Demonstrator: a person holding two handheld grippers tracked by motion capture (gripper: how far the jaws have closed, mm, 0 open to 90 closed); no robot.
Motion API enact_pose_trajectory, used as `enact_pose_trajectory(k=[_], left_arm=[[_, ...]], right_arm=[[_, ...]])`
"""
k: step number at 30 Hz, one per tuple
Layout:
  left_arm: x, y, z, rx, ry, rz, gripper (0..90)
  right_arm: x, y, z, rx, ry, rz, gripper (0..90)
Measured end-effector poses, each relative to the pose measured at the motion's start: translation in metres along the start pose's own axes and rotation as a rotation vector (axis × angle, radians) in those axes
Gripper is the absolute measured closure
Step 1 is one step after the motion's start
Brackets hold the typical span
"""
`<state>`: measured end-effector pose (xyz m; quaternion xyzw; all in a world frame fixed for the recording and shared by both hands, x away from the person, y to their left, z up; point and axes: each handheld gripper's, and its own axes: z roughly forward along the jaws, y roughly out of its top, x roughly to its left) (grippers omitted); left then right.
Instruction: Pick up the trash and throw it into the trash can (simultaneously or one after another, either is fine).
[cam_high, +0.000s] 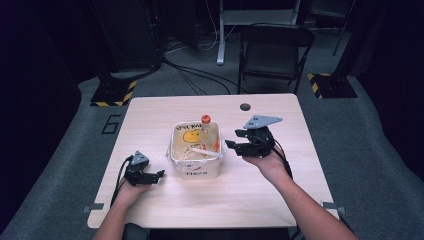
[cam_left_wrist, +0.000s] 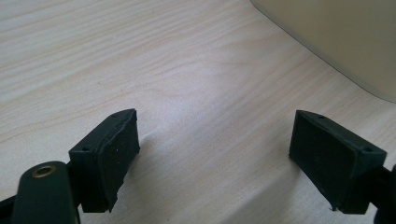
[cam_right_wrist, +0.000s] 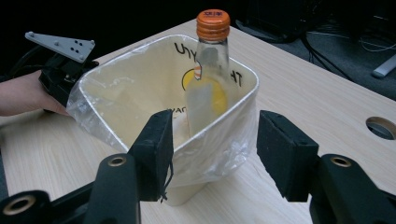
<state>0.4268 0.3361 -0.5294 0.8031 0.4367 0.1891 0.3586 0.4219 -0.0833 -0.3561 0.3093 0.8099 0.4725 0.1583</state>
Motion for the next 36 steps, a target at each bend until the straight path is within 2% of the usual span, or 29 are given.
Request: enact_pose_trajectory(k=[7,10,26,30,36], left_arm=[[0.0,0.0,0.0,-0.004,0.001,-0.005,15.8],[0.0,0.0,0.0,0.0,0.001,-0.001,15.8],[0.0,0.0,0.0,0.005,-0.002,0.0,15.8],[0.0,0.0,0.0,0.005,-0.001,-0.001,15.8],[0.0,0.0,0.0,0.005,-0.001,-0.001,15.8]], right_arm=[[-0.01,-0.01,-0.01,-0.01,-0.025,0.023,45.2],[-0.013,-0.016,-0.013,-0.012,-0.041,0.019,45.0],[-0.027,-0.056,-0.022,-0.012,-0.078,0.057,45.2],[-0.033,-0.068,-0.023,-0.019,-0.097,0.081,45.3],[-0.042,-0.091,-0.022,-0.012,-0.107,0.143,45.3]])
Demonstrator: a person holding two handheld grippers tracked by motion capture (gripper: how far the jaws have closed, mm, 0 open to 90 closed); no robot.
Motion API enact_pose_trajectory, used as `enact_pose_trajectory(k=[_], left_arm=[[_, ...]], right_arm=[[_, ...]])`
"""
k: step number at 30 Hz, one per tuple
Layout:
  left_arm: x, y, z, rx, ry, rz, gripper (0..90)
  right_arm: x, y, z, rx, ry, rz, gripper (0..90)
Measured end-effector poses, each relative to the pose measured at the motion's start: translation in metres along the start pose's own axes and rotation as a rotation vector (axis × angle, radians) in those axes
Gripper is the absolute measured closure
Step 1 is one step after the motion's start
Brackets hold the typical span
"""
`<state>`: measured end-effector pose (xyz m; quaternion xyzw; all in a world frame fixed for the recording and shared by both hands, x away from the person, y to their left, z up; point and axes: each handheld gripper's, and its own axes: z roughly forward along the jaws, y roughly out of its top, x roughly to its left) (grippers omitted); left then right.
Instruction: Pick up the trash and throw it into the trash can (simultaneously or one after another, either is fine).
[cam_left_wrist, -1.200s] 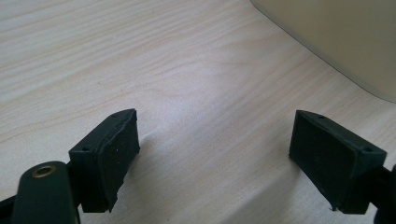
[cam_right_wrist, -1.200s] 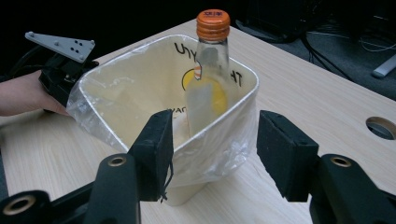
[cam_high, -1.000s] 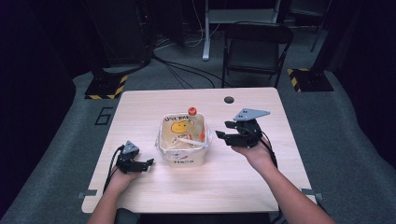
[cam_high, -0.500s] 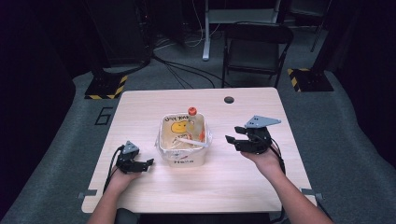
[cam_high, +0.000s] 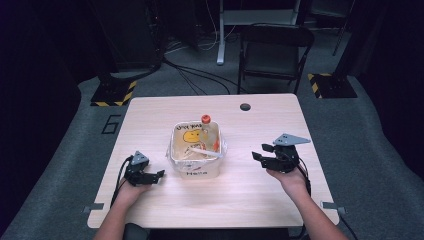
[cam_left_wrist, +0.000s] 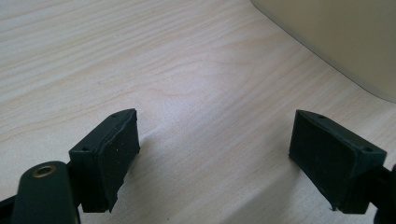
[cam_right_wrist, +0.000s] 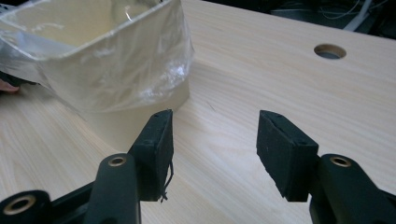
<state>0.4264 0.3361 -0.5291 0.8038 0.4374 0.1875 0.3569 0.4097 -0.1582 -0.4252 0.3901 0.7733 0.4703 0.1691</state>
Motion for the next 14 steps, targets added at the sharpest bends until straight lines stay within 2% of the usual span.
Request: enact_pose_trajectory(k=[5,10,14], left_arm=[[0.0,0.0,0.0,0.0,0.001,-0.001,15.8],[0.0,0.0,0.0,-0.001,0.001,-0.001,15.8],[0.0,0.0,0.0,-0.001,0.001,-0.001,15.8]], right_arm=[[-0.007,-0.017,0.003,0.012,-0.008,0.021,45.2],[-0.012,-0.034,0.009,0.047,-0.014,0.01,44.3],[-0.016,-0.048,0.016,0.076,-0.046,-0.004,39.7]])
